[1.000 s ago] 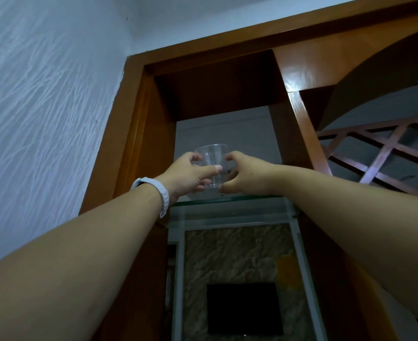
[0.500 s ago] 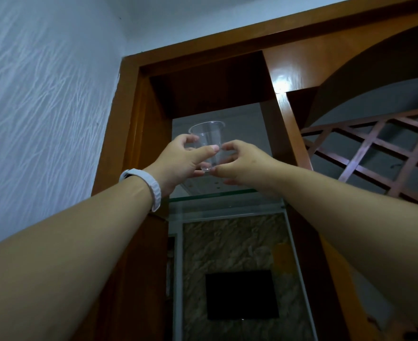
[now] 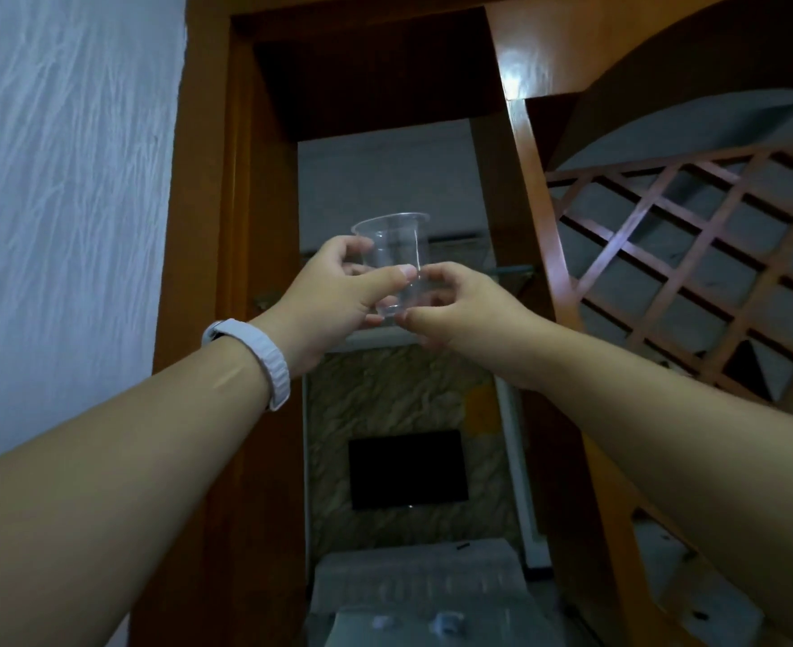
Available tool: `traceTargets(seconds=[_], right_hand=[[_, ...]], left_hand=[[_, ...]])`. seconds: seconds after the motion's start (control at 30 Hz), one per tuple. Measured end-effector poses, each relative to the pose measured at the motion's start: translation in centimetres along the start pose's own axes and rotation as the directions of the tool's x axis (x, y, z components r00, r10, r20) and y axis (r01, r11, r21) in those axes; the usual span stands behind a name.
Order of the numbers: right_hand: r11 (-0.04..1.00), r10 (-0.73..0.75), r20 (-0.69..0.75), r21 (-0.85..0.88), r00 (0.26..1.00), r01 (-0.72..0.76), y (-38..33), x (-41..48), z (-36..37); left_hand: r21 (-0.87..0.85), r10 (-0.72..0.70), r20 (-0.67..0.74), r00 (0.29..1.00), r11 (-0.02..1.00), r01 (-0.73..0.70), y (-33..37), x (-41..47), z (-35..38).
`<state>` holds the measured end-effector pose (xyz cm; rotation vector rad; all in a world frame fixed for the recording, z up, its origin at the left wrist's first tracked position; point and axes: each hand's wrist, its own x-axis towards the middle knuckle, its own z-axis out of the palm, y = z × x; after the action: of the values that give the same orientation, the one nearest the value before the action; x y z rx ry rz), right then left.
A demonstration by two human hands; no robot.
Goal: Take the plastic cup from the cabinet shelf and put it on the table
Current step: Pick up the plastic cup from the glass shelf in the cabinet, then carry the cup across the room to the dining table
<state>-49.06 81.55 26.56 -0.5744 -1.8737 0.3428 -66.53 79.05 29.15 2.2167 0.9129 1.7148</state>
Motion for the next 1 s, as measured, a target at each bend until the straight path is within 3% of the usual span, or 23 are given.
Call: traceTargets(seconds=[0.2,0.43,0.7,1.0], right_hand=[[0.963,0.145,0.091,0.214,0.985,-0.161,2.6,-5.2,1.9],[0.832,0.27,0.131,0.467,0.954,-0.3,6.9,-11.4,4.0],[0.757,0.394,0.126,0.517,0.91,-0.399,10.4,-19.5,2.3],[0.656,0.562,0.12,0.539,0.819,-0.529,13.6,-29.4,-4.4]], left_hand=[[-0.112,-0.025,-0.037,0.999,0.994,0.021,-3.4,-5.4,2.9],[-0.15,-0.089,-0.019,0.996,0.985,0.085,-6.5,-11.2,6.7],[-0.239,-0.17,0.022,0.985,0.956,0.17,-7.6,-17.1,13.2],[-0.322,-0.28,0.101,0.955,0.899,0.297,-6.7,-22.4,24.7]])
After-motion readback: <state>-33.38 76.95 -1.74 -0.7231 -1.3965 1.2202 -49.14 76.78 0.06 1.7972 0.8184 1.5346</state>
